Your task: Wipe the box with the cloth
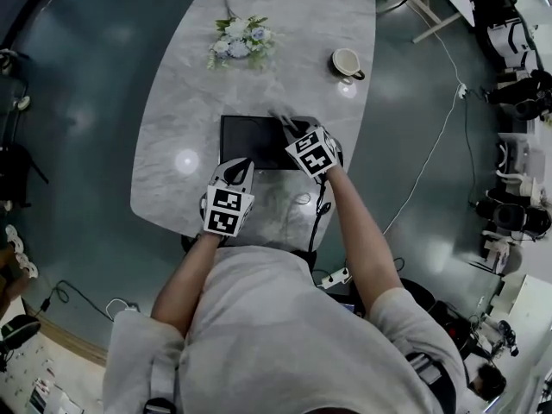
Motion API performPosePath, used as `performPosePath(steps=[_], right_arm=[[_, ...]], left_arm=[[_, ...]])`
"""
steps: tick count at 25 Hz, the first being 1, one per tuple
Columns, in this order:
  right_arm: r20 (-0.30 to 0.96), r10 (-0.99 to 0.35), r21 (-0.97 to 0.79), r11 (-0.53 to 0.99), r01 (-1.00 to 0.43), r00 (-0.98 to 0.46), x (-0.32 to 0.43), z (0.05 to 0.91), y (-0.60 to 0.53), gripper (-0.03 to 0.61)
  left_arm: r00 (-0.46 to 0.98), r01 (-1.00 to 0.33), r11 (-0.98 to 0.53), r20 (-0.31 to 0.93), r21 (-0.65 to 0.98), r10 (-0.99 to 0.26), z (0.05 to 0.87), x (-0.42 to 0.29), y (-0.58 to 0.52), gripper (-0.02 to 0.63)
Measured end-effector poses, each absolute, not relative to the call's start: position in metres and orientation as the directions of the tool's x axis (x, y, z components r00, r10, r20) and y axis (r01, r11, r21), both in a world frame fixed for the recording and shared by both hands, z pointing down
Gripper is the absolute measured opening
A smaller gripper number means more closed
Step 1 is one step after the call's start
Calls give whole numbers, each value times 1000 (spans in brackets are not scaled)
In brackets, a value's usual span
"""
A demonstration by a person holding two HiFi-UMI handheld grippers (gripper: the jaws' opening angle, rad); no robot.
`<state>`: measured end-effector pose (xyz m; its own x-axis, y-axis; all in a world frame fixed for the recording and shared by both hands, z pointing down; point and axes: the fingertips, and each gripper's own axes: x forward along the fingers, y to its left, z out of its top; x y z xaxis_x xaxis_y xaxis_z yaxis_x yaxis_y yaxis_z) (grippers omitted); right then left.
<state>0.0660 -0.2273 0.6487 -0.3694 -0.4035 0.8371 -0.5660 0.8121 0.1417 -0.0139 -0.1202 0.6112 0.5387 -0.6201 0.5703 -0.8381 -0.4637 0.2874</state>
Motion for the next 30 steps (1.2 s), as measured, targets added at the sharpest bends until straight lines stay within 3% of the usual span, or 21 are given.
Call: performPosePath(steps=[18,30], right_arm=[[850,-319,79,864,-498,-419,61,652,-178,46],[828,-363,69,823,-564,-428,64,650,-159,44]], left_arm=[[547,-832,-467,579,299,-604,623,-11,-127,23],[554,-827,-476,585,301,-593,626,-6,-124,23]])
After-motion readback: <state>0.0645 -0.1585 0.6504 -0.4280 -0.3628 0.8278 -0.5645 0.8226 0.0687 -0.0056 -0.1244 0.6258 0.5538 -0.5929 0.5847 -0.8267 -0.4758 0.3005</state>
